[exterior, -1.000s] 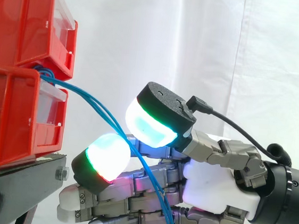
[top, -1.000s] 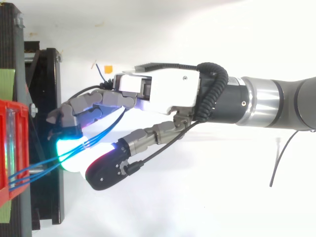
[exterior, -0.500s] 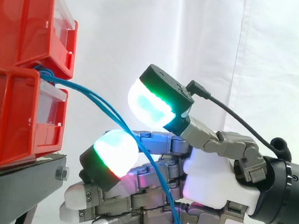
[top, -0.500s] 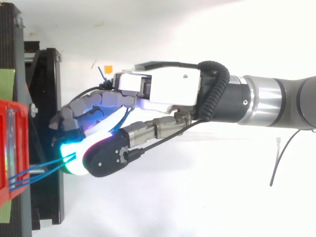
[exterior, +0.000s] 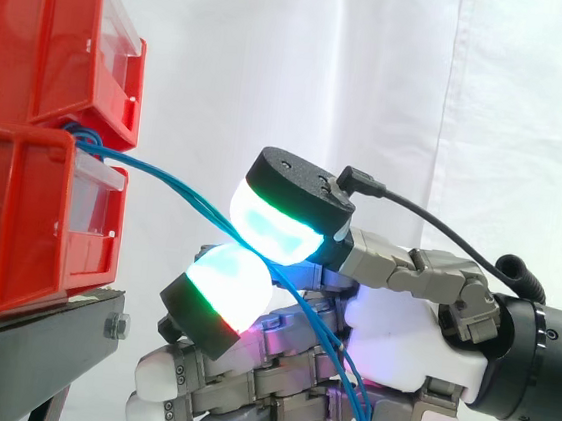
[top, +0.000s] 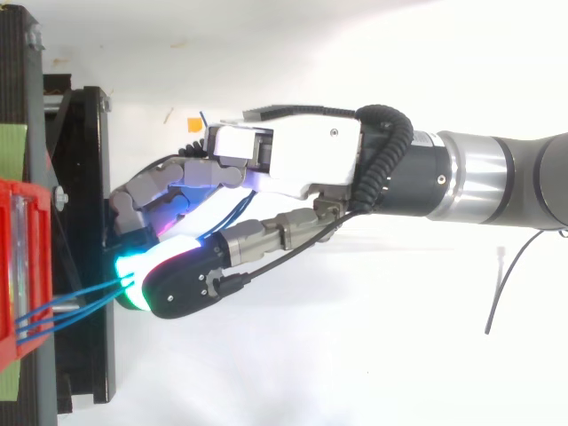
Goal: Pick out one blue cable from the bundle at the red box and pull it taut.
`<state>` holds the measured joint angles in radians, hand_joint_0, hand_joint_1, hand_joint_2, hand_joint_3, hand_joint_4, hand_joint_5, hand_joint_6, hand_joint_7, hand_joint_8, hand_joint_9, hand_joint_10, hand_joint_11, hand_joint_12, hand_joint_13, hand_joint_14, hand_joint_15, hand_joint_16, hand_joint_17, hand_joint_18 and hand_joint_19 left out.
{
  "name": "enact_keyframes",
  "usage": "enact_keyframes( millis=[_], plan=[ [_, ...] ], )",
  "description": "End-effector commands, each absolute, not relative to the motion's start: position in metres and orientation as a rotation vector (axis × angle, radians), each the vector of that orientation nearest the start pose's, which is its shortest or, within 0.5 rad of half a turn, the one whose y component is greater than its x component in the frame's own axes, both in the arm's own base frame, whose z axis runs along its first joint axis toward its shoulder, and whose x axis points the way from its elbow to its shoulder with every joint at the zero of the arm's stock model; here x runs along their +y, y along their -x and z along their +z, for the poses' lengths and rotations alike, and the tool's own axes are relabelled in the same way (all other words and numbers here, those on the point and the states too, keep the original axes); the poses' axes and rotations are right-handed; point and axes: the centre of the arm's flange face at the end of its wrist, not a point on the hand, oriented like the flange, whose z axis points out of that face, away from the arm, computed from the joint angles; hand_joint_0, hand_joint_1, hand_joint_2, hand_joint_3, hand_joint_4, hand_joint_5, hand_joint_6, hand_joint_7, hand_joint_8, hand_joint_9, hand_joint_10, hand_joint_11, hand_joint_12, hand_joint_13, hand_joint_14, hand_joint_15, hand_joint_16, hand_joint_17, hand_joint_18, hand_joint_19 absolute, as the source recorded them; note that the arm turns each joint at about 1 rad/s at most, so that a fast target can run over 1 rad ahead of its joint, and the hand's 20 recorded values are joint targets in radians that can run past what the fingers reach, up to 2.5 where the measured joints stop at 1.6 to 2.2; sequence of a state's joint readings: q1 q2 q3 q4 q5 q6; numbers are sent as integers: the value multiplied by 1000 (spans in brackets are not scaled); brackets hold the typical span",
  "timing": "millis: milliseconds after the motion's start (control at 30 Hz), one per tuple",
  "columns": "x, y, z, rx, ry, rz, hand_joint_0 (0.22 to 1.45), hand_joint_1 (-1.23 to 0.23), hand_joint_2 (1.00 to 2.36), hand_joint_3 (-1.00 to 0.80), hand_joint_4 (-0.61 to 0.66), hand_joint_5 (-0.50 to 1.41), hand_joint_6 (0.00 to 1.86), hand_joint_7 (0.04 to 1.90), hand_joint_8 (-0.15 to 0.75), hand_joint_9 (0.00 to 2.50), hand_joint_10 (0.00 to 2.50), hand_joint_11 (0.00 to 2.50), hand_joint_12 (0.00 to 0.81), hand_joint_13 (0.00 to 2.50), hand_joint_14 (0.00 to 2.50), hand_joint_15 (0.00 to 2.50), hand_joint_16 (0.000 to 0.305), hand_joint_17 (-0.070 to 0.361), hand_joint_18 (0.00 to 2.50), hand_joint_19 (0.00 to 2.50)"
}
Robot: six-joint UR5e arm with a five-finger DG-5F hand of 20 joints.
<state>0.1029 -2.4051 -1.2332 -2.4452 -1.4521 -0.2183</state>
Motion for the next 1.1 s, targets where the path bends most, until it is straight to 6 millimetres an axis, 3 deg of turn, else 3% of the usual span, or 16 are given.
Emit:
enact_keyframes(
  millis=[0, 433, 767, 1067],
  plan=[
    [-65, -787, 184, 1124, -942, 1125, 624, -609, 1017, -151, 224, -77, 631, 1225, 351, 909, 8, 197, 454, 657, 11, 280, 64, 145, 645, 583],
    [-61, -792, 192, 1113, -929, 1136, 622, -738, 1012, -331, 207, -154, 810, 948, 327, 817, 11, 280, 444, 654, 13, 329, 61, 138, 644, 636],
    [-60, -794, 198, 1137, -944, 1121, 587, -522, 1000, -493, 207, -147, 823, 913, 337, 860, 11, 276, 444, 667, 13, 323, 62, 139, 658, 642],
    [-59, -792, 196, 1181, -972, 1100, 587, -408, 1000, -500, 205, -119, 808, 974, 341, 921, 11, 283, 445, 694, 15, 337, 62, 140, 671, 653]
  ],
)
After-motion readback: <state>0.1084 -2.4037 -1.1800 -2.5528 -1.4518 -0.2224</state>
